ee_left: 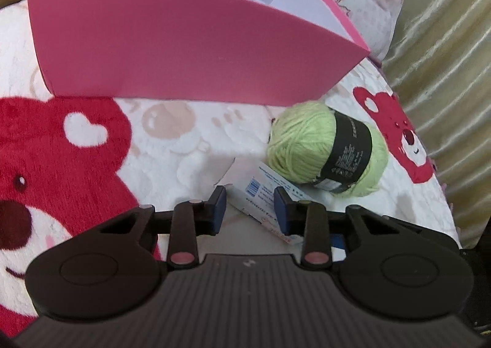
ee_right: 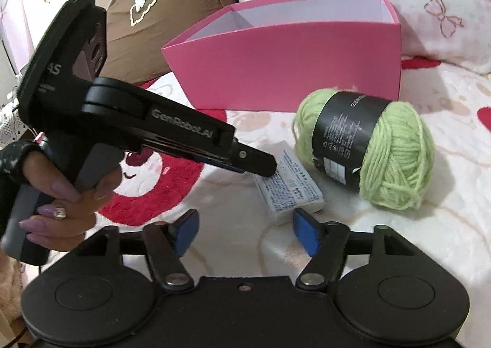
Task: Organize objects
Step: 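Position the open left gripper around the white medicine box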
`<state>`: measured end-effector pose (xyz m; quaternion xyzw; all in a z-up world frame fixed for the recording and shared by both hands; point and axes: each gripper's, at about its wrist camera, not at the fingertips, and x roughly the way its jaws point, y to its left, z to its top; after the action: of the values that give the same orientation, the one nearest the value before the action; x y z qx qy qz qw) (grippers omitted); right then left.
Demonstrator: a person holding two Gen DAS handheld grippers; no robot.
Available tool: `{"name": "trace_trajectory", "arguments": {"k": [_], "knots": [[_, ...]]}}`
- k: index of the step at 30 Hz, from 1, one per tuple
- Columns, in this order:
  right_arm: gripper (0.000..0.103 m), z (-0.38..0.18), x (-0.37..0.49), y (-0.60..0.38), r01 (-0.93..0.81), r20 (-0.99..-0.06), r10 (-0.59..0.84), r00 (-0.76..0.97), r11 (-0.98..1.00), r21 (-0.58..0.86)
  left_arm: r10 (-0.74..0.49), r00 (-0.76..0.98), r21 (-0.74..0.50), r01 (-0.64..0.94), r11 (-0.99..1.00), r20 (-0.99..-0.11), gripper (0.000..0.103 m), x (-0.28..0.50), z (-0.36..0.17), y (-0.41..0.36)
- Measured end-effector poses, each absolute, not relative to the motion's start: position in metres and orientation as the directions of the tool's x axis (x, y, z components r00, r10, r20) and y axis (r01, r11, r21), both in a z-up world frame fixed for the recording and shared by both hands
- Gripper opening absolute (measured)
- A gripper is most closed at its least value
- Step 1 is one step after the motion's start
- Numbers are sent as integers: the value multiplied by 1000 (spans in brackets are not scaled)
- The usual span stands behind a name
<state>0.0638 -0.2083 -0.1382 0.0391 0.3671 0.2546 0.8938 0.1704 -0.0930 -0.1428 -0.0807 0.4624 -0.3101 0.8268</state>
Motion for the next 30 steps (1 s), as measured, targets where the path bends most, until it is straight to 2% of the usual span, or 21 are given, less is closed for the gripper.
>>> {"name": "trace_trajectory", "arguments": {"k": [5, 9, 12, 15, 19, 21, 25, 28, 30], "knots": [[74, -142, 74, -209, -402, -649, 468, 599, 878, 262, -556, 434, -399, 404, 823, -709, 34, 186, -143, -97], [74, -141, 77, -210, -388, -654, 471, 592, 878, 282, -561, 426, -408, 401, 820, -710, 39, 193, -145, -100], [74, -138, 76, -211, -413, -643, 519, 562, 851, 326, -603, 391, -450, 418, 789, -695, 38, 192, -145, -98], [75, -138, 75, -210, -406, -654, 485, 581, 869, 283, -627, 349, -481, 421, 769, -697, 36, 187, -144, -95], [77, -145, 78, -219, -368, -665, 469, 581, 880, 300, -669, 295, -560, 376, 738, -683, 36, 175, -145, -84], [83, -143, 76, -222, -370, -660, 473, 583, 879, 303, -691, 279, -603, 343, 720, -667, 36, 168, -145, -79], [86, -145, 74, -219, -391, -664, 500, 557, 862, 321, -716, 285, -669, 257, 698, -638, 36, 160, -145, -70], [86, -145, 76, -209, -401, -668, 498, 553, 862, 310, -715, 236, -680, 222, 699, -658, 36, 154, -148, -68], [87, -146, 78, -208, -399, -672, 493, 553, 864, 306, -683, 214, -642, 235, 730, -698, 35, 147, -150, -72]]}}
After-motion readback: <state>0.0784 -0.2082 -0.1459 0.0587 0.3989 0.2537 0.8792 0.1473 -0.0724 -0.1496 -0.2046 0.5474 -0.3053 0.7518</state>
